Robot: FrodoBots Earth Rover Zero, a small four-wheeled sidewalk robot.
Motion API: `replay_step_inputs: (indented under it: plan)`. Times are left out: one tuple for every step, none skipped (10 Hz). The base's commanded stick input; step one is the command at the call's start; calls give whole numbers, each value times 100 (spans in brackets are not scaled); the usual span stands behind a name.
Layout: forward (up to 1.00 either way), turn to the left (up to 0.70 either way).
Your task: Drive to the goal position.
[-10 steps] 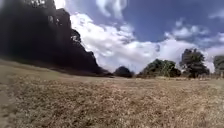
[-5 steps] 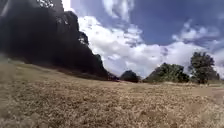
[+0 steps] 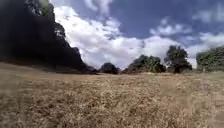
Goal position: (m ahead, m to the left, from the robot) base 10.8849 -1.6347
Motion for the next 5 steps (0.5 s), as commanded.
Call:
replay_step_inputs:
  plan:
    - [70,-35]
    - [70,-35]
    - [70,-35]
    - [70,-30]
    - [70,-8]
